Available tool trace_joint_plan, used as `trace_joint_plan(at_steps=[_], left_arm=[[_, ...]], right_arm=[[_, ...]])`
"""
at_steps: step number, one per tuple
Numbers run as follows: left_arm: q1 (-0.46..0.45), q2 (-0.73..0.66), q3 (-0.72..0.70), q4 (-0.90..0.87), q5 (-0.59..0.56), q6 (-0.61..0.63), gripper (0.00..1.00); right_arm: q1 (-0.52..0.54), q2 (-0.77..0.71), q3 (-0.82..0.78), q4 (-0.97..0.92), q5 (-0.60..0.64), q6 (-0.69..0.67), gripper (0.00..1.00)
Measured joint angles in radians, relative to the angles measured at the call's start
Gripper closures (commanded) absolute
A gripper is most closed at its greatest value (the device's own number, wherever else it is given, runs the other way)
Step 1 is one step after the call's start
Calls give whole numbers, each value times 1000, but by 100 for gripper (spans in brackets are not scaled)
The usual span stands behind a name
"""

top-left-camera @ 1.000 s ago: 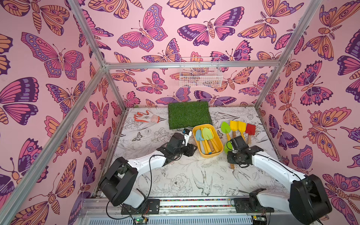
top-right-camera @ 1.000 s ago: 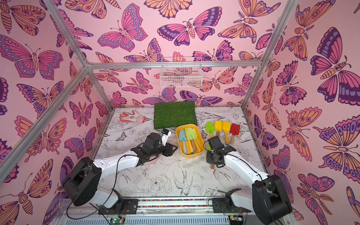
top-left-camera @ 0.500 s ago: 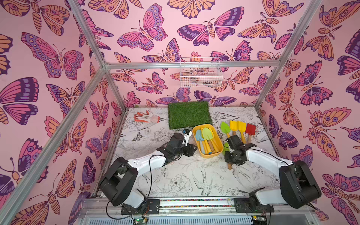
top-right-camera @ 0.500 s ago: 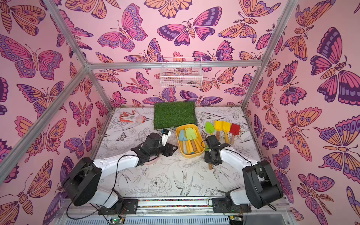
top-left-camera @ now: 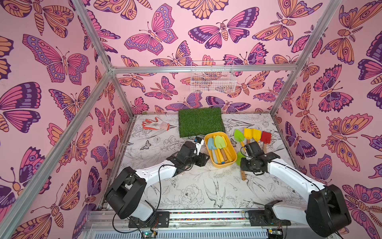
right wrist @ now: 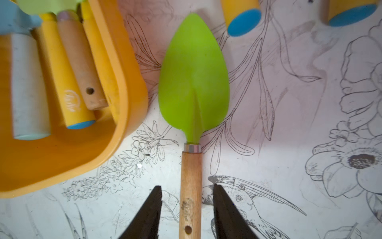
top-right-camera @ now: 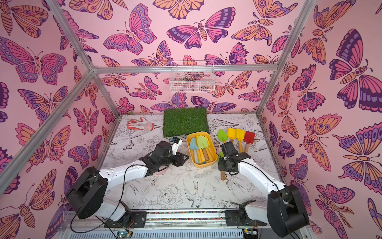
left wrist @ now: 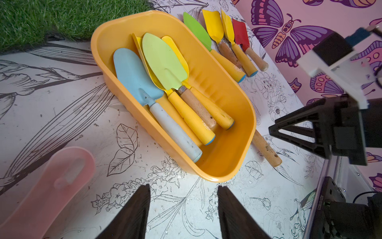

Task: Take the shovel out of the storage box
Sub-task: Place the shovel at the center of the board.

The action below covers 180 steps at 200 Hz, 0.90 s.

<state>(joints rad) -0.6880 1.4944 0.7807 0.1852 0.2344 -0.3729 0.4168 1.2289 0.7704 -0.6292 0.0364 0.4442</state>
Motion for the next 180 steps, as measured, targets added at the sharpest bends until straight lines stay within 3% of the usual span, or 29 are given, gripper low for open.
trace_joint_plan(at_steps=[86, 180], left_arm=[[-1, 0, 0, 0, 0, 0, 42], [-1, 0, 0, 0, 1, 2, 42]], right_arm=[[31, -63, 161, -79, -43, -31, 54], [73, 171, 379, -74, -90, -58, 52]])
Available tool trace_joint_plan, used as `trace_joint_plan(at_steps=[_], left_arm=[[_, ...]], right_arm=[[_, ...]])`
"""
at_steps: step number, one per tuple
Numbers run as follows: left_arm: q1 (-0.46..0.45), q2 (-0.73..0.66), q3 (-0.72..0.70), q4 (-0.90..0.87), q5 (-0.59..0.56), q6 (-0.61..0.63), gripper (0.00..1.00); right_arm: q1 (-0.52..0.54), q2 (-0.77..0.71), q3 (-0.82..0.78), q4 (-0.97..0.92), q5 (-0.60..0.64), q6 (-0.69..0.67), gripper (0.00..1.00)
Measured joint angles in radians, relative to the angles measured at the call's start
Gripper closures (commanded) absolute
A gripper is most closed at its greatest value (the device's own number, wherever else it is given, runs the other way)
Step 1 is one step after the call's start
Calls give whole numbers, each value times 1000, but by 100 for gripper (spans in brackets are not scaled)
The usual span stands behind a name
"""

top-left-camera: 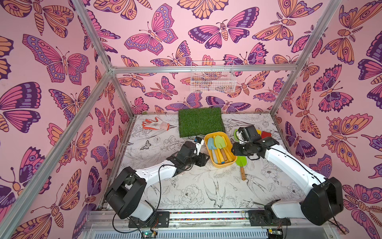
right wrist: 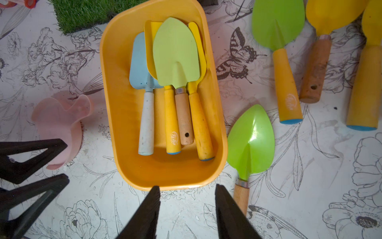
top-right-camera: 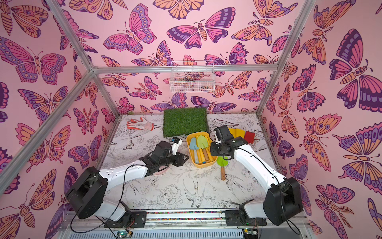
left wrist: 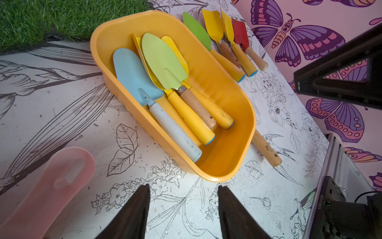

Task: Take the shovel out of the storage box
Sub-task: Place the shovel at the center of the board, then pick up the shovel from the storage box.

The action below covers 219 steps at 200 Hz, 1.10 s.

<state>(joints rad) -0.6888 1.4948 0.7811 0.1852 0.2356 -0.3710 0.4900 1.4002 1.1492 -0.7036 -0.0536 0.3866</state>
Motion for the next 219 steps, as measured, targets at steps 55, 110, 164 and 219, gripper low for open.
trace_joint_plan(at_steps=[55, 110, 164, 219], left_arm=[[-1, 10, 2, 0, 3, 0, 42], [-6, 12, 2, 0, 3, 0, 42], [-6, 13, 5, 0, 3, 0, 41], [-6, 13, 5, 0, 3, 0, 41]], right_arm=[[19, 181, 138, -20, 11, -30, 53], [21, 356, 238, -53, 27, -53, 57], [33, 489, 311, -71, 23, -75, 55], [41, 615, 382, -79, 19, -105, 60]])
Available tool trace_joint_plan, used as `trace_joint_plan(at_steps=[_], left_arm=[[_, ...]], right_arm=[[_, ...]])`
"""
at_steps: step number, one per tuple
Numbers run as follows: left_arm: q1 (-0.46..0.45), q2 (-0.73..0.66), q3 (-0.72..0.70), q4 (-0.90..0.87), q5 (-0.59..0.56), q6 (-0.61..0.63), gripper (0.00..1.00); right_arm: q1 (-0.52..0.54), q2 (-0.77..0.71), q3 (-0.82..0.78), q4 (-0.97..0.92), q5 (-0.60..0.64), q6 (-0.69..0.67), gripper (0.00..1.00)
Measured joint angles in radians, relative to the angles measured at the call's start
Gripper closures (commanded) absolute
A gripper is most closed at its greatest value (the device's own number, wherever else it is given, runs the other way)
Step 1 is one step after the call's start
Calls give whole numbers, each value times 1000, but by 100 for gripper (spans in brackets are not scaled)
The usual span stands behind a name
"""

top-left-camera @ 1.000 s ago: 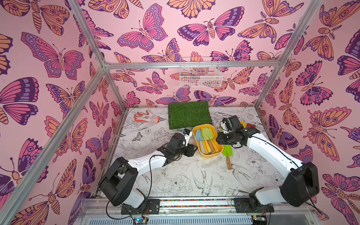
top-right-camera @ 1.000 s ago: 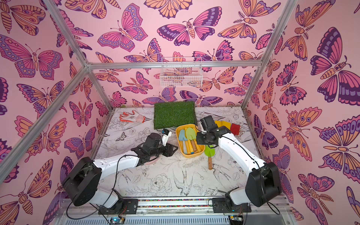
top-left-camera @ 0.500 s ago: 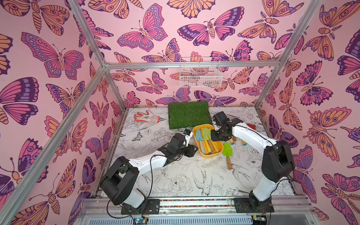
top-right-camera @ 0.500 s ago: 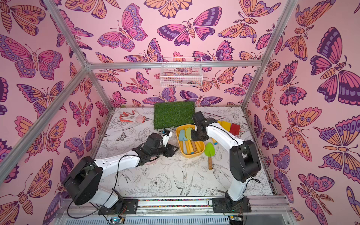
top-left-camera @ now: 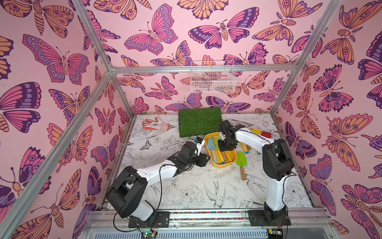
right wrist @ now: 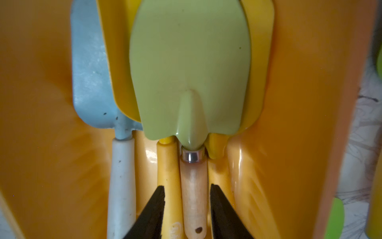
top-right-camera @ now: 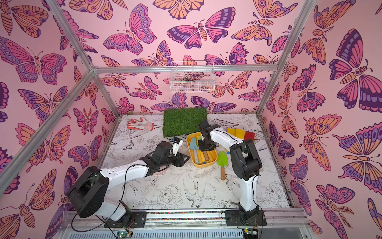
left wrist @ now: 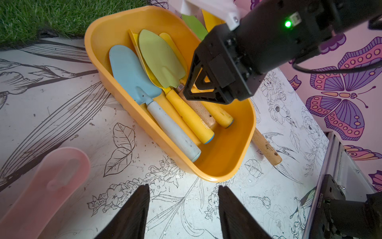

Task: Take the shovel out of the storage box
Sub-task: Pick up the shovel from the storage box.

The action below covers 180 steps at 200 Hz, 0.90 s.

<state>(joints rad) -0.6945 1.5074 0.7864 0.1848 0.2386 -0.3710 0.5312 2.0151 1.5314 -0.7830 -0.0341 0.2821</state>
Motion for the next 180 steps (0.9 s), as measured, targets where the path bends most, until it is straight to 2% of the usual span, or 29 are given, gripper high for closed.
trace_joint_plan(at_steps=[93, 133, 159, 180], left_arm=[[0, 0, 0, 0, 0, 0, 41], [0, 0, 0, 0, 0, 0, 41], [0, 0, 0, 0, 0, 0, 41], [0, 0, 0, 0, 0, 0, 41]], right_arm=[[1, 95, 73, -3, 27, -22, 66], [4, 103, 74, 0, 27, -16, 64], [6, 103, 66, 6, 35, -8, 70], [6, 103, 62, 7, 37, 0, 70]])
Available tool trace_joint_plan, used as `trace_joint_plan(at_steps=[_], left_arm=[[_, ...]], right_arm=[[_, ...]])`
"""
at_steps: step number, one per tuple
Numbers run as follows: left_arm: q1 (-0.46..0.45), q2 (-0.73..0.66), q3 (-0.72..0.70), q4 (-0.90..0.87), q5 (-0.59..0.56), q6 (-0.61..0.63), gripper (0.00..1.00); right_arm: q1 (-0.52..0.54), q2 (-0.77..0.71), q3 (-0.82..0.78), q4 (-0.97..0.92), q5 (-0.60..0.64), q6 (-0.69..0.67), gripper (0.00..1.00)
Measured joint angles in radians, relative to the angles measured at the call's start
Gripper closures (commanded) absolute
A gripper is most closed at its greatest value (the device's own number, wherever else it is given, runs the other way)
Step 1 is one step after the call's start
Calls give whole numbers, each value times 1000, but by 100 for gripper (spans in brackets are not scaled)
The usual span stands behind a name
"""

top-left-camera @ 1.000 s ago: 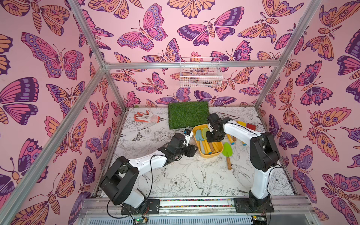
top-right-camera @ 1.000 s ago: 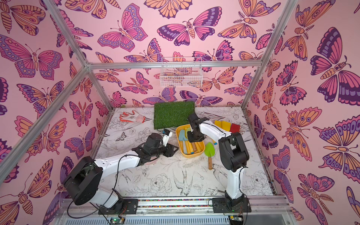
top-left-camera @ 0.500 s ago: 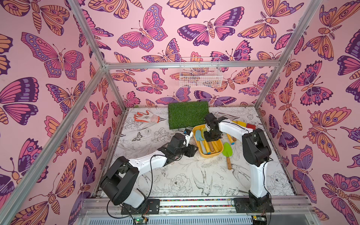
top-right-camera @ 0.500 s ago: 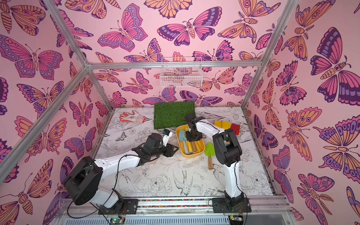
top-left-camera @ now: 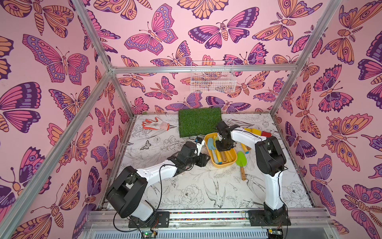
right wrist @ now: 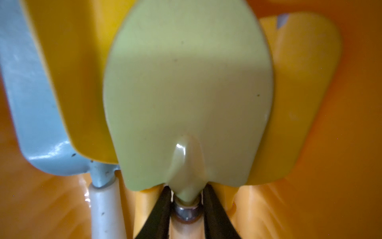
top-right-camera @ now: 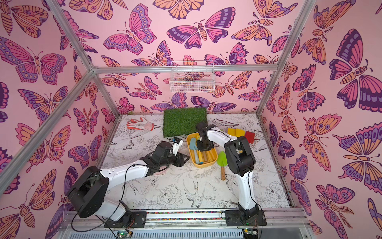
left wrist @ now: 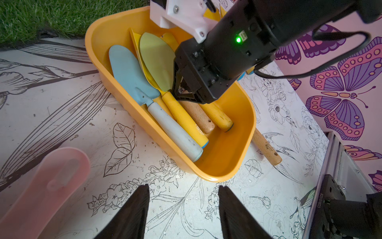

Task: Take the shovel out of the storage box
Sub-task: Pick up the shovel from the storage box.

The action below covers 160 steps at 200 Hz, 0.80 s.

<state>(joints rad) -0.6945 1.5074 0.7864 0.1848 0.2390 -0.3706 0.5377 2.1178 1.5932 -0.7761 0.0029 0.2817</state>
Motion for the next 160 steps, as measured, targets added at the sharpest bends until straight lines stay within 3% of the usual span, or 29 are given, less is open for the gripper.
trace_joint_plan(at_steps=[23, 50, 94, 160], left_arm=[[0, 0, 0, 0, 0, 0, 41], [0, 0, 0, 0, 0, 0, 41], [0, 0, 0, 0, 0, 0, 41], [0, 0, 0, 0, 0, 0, 41]], right_arm=[[0, 1, 0, 0, 0, 5, 68], [1, 6, 0, -6, 8, 9, 78], [3, 2, 0, -6, 17, 9, 84], [6, -63, 16, -67, 41, 9, 83]])
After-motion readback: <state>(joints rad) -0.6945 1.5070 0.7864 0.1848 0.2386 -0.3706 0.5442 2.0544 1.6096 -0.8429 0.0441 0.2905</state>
